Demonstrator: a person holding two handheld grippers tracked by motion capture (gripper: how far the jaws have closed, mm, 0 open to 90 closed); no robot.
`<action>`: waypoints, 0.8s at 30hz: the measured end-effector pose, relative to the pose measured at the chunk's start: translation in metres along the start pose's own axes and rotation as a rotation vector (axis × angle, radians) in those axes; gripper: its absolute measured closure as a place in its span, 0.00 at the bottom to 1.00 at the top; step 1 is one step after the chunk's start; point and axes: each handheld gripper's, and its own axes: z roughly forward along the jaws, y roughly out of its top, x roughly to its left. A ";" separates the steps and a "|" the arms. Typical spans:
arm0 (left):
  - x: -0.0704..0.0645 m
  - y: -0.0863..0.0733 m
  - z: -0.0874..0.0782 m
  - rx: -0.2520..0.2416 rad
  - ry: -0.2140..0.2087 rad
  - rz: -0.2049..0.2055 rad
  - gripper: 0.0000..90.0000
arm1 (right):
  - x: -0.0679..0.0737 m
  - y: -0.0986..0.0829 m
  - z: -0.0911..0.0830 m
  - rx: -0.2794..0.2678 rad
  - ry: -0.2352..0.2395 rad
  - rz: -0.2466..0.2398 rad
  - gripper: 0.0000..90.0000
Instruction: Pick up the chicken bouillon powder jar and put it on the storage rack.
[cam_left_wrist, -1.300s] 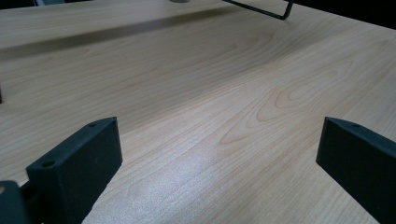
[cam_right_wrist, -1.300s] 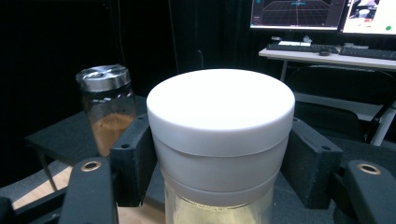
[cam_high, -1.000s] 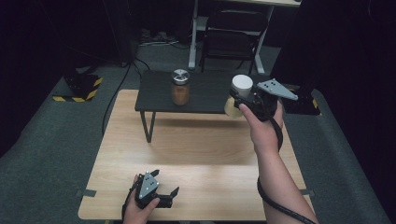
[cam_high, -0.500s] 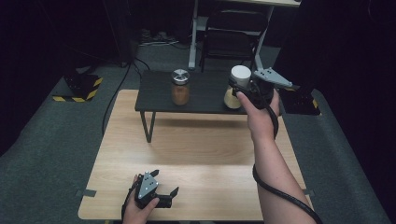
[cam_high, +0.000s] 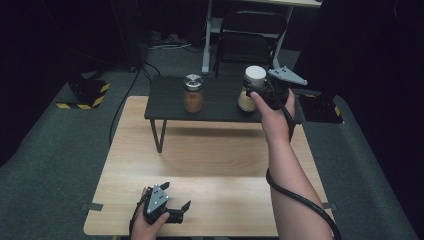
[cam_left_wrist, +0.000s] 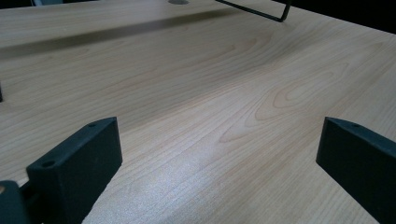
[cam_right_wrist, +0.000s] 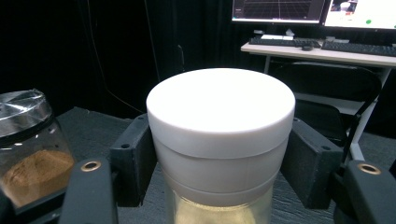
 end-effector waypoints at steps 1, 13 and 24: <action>0.000 0.000 0.000 0.000 0.000 0.000 0.01 | 0.000 0.000 0.000 0.000 0.000 0.000 0.37; 0.001 0.000 0.000 -0.001 -0.003 -0.007 0.01 | 0.001 0.000 0.012 0.014 -0.005 0.007 0.37; 0.000 0.000 0.000 0.000 -0.001 0.005 0.01 | -0.005 0.002 0.012 0.025 0.009 0.003 0.37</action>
